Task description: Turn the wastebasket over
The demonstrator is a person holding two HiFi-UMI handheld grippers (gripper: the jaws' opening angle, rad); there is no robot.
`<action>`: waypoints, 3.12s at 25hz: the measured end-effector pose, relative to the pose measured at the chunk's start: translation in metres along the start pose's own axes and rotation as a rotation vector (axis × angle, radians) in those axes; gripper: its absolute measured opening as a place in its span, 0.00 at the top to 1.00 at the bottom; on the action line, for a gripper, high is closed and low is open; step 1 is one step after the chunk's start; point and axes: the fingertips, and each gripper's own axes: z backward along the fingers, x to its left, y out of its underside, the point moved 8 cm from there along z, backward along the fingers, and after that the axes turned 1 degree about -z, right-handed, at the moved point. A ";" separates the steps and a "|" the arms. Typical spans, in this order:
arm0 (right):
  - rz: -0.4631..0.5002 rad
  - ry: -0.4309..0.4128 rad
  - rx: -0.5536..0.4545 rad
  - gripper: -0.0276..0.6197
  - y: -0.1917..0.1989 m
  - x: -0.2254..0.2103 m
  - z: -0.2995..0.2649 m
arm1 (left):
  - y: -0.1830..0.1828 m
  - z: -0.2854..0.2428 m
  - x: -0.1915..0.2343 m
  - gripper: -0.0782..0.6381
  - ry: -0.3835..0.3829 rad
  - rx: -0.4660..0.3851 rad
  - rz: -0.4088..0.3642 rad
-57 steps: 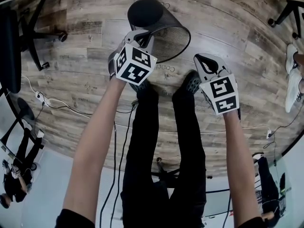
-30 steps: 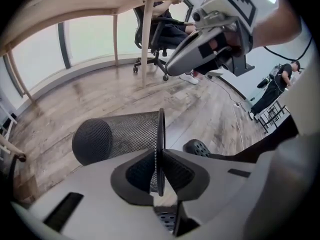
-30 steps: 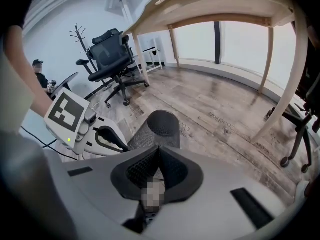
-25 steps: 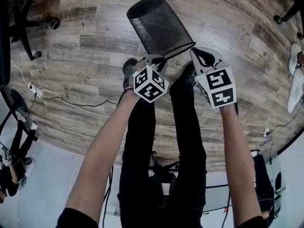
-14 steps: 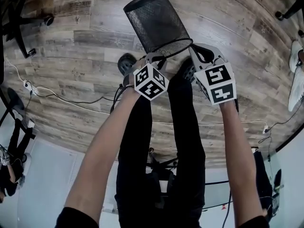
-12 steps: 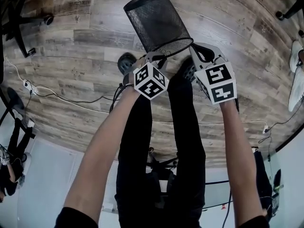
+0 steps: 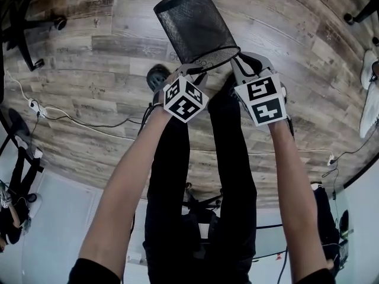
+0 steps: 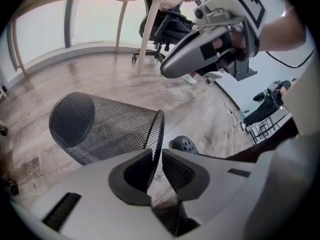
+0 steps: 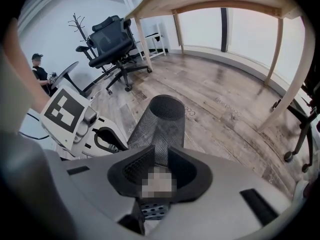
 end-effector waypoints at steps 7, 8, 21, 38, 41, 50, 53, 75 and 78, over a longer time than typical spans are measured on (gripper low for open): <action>-0.091 -0.038 0.057 0.50 0.016 0.006 -0.031 | 0.004 0.001 -0.001 0.81 -0.003 -0.014 0.007; -0.109 -0.038 0.057 0.48 0.017 0.006 -0.036 | 0.005 0.001 -0.001 0.81 -0.003 -0.017 0.005; -0.091 -0.014 0.145 0.44 0.017 0.023 -0.083 | 0.019 0.007 0.004 0.76 0.026 -0.059 0.008; -0.143 -0.062 0.206 0.39 0.019 0.035 -0.100 | 0.016 0.052 0.121 0.71 -0.100 -0.118 0.095; -0.144 -0.073 0.221 0.39 0.018 0.032 -0.100 | 0.006 0.058 0.150 0.69 -0.139 -0.129 0.082; -0.157 -0.082 0.280 0.38 0.014 0.033 -0.100 | -0.029 0.055 0.207 0.62 -0.183 -0.121 0.031; -0.156 -0.082 0.280 0.38 0.013 0.034 -0.100 | -0.041 0.046 0.221 0.56 -0.147 -0.105 0.014; -0.152 -0.073 0.200 0.37 0.016 0.040 -0.096 | -0.055 0.023 0.238 0.45 0.124 -0.013 0.118; -0.151 -0.073 0.193 0.37 0.016 0.040 -0.096 | -0.054 0.024 0.236 0.45 0.098 -0.014 0.107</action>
